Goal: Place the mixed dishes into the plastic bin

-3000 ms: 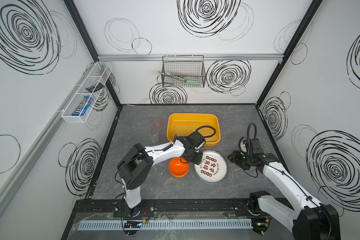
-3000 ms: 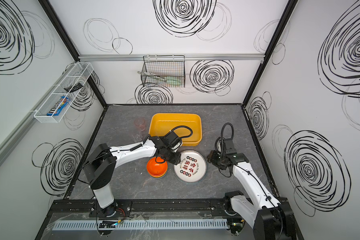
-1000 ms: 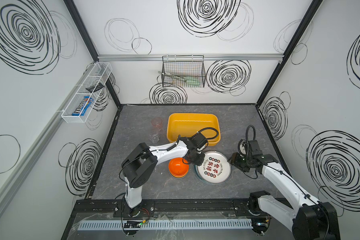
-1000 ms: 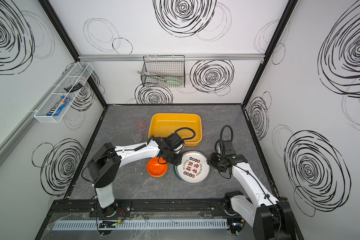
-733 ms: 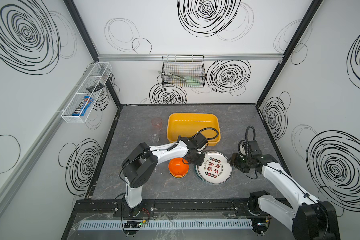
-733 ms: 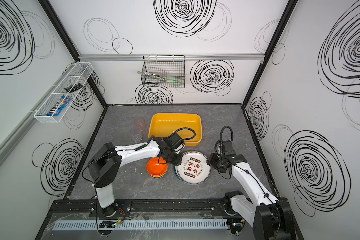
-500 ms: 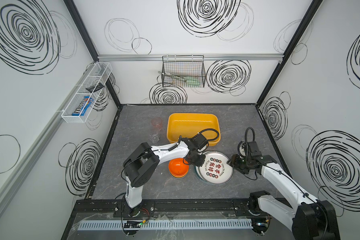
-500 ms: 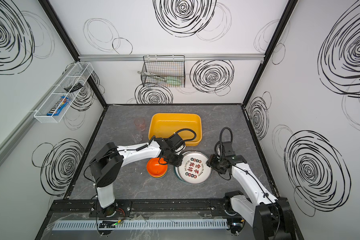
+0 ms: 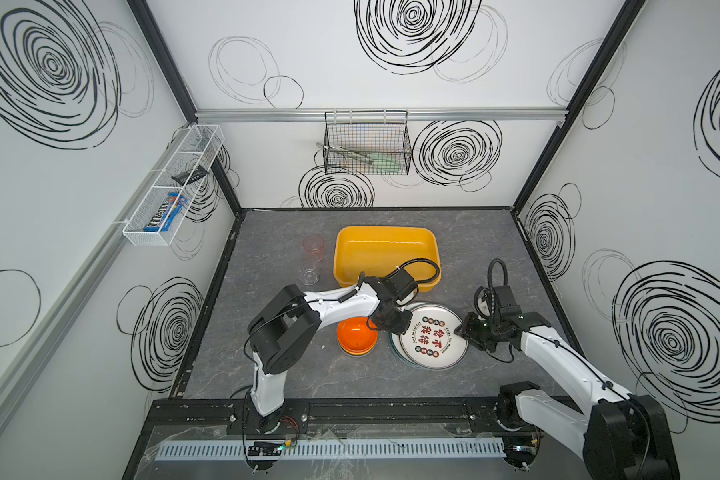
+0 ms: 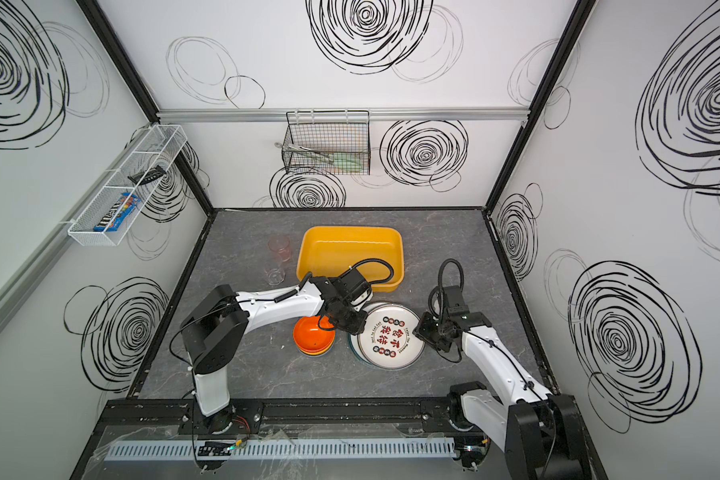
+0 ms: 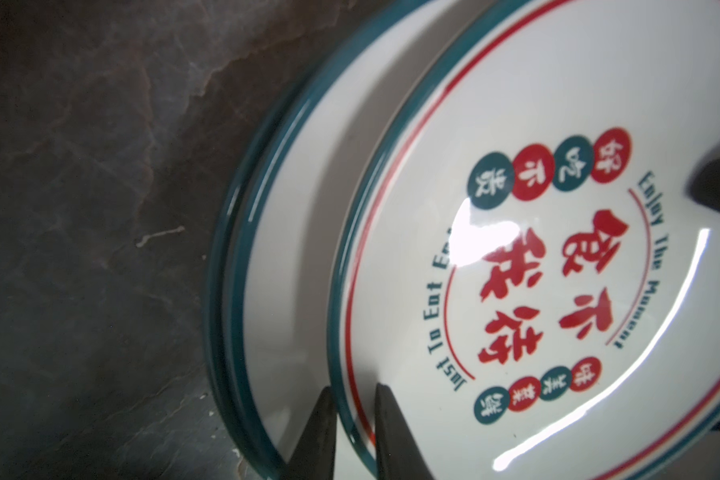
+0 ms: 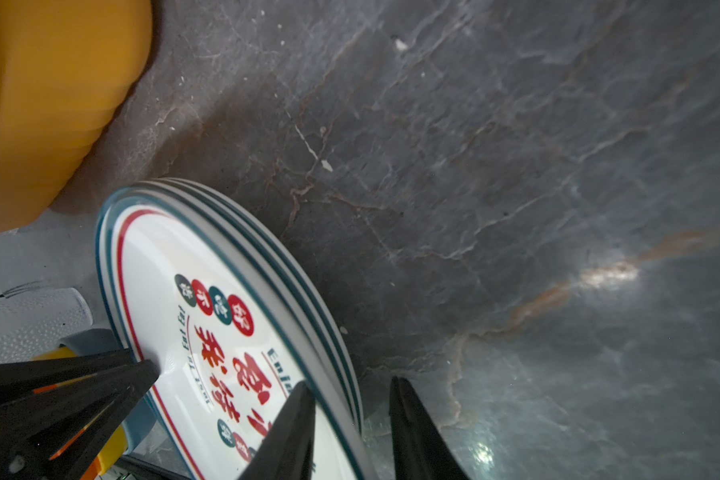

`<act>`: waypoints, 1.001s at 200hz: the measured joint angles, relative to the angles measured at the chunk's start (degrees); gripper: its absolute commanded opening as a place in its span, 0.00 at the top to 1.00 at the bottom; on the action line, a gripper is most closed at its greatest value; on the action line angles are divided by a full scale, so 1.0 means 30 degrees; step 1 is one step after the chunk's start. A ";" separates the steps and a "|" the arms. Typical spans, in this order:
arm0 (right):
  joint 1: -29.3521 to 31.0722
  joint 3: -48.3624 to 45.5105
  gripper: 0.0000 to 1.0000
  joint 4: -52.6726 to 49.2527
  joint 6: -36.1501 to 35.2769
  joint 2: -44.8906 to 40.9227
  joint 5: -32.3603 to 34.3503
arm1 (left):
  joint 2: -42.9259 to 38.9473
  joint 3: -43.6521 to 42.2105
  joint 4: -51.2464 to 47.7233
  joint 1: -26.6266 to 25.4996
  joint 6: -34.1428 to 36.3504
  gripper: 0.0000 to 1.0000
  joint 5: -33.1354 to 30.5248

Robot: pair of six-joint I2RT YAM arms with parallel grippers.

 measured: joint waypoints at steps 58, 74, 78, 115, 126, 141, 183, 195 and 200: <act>0.0000 0.0138 0.84 -0.0102 -0.0262 -0.0867 -0.0430 | 0.0000 0.0000 -0.0044 0.0153 -0.0095 0.76 -0.0459; 0.0000 0.0444 0.87 -0.0357 -0.0335 -0.1078 -0.0423 | -0.0007 0.0000 -0.0036 0.0153 -0.0087 0.73 -0.0459; 0.0007 0.0517 0.88 -0.0408 -0.0335 -0.1100 -0.0393 | -0.0007 0.0000 -0.0029 0.0153 -0.0117 0.72 -0.0452; 0.0087 0.1086 0.98 -0.1035 -0.0357 -0.1450 -0.0328 | -0.0721 -0.0036 -0.0015 0.0124 -0.0109 0.67 -0.0160; 0.0102 0.1275 1.00 -0.1202 -0.0401 -0.1617 -0.0321 | -0.1260 -0.0044 -0.0007 0.0138 -0.0131 0.66 -0.0073; 0.0102 0.1603 1.00 -0.1472 -0.0444 -0.1894 -0.0270 | -0.2076 -0.0051 0.0022 0.0219 -0.0168 0.65 0.0029; 0.0102 0.2645 1.00 -0.2557 -0.0641 -0.2295 0.0539 | -0.4197 -0.0561 0.0619 0.0816 -0.0488 0.57 0.0386; 0.0102 0.3024 1.00 -0.2798 -0.0743 -0.2382 0.0619 | -0.4670 -0.0831 0.0794 0.1049 -0.0627 0.56 0.0474; 0.0102 0.3206 1.00 -0.2878 -0.0816 -0.2433 0.0634 | -0.4845 -0.0940 0.0860 0.1144 -0.0721 0.55 0.0510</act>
